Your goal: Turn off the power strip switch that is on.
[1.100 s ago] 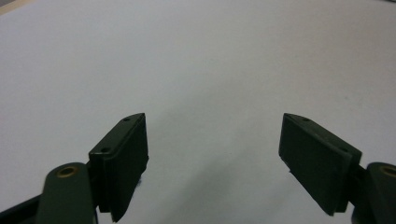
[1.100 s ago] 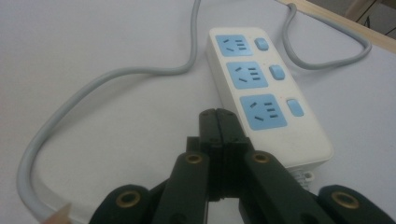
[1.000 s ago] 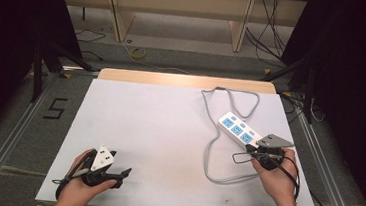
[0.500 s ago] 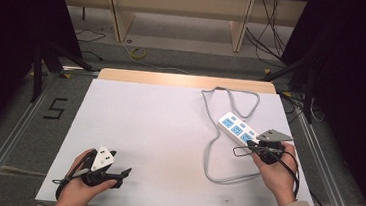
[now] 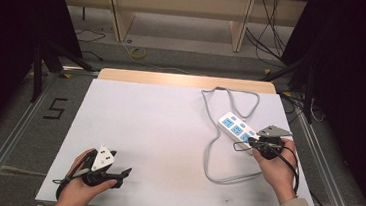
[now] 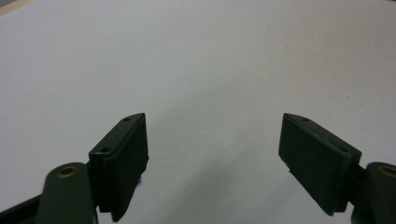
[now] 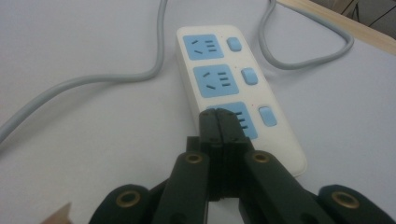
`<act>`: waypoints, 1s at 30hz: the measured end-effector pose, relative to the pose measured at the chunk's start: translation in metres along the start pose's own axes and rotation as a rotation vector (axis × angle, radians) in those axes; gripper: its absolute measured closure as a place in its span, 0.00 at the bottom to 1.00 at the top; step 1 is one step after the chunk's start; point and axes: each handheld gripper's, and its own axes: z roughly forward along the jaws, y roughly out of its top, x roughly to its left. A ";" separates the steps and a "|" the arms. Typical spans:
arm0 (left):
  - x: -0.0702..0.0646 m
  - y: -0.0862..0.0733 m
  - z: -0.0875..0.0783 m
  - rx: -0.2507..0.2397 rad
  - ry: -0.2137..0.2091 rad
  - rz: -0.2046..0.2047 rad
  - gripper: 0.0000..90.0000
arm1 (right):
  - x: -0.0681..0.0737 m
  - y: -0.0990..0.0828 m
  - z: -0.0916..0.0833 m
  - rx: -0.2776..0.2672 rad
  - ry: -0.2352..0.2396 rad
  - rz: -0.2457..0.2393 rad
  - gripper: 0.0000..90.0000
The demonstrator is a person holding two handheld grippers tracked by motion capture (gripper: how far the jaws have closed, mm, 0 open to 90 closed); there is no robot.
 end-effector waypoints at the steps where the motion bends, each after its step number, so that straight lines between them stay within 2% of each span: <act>1: 0.000 0.000 0.000 0.000 0.000 0.000 0.27 | -0.002 0.002 0.001 0.005 -0.003 0.000 1.00; 30: 0.000 0.000 0.000 -0.001 0.000 0.000 0.27 | -0.022 0.015 0.019 0.059 -0.023 0.024 1.00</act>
